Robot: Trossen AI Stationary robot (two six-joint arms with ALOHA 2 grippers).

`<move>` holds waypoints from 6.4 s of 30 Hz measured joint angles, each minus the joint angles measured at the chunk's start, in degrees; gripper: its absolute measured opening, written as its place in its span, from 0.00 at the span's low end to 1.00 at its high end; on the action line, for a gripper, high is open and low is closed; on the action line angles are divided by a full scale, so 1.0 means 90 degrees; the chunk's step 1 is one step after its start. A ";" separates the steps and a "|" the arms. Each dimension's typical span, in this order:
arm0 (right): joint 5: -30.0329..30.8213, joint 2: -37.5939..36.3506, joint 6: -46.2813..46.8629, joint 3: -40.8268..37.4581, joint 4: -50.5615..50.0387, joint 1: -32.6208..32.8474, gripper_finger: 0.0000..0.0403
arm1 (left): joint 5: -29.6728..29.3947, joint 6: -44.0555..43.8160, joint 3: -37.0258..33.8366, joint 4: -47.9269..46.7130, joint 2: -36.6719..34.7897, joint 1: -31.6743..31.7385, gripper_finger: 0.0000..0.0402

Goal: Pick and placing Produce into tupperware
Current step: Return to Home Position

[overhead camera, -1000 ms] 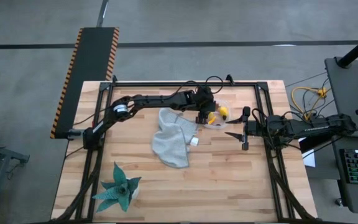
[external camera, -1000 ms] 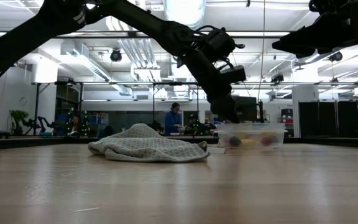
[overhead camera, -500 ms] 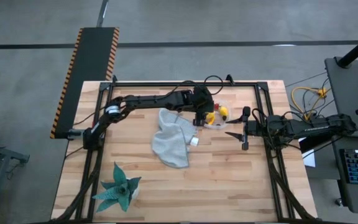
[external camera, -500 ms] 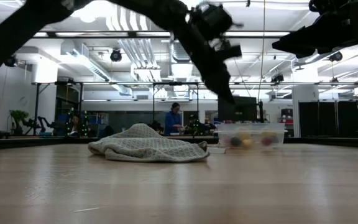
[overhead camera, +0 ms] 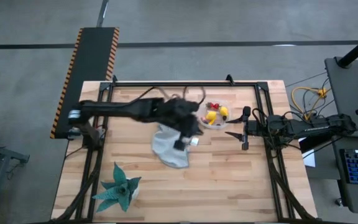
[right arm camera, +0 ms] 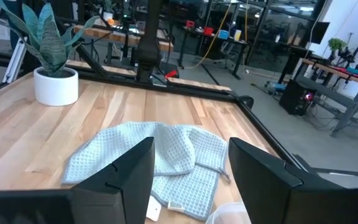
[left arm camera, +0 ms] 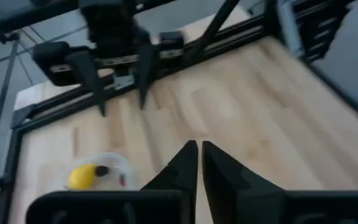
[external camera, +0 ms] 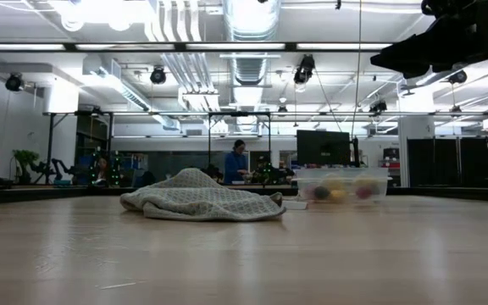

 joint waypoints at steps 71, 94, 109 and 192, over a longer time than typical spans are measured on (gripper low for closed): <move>-0.0912 -0.1006 0.0345 -0.0200 -0.0596 0.0006 0.03 | -0.2006 -0.1981 -1.1238 0.4032 -1.0968 -0.1180 0.00; -0.1173 -0.2841 0.0844 -0.1202 -0.1172 -0.0012 0.02 | -0.1980 -0.1980 -1.1259 0.3971 -1.0897 -0.1180 0.00; -0.1166 -0.2788 0.0514 -0.1212 -0.1179 -0.0012 0.02 | -0.1724 -0.1943 -1.1294 0.4014 -1.0897 -0.1180 0.00; -0.1166 -0.2790 0.0517 -0.1219 -0.1167 -0.0015 0.02 | -0.1734 -0.1950 -1.1323 0.4027 -1.0895 -0.1180 0.00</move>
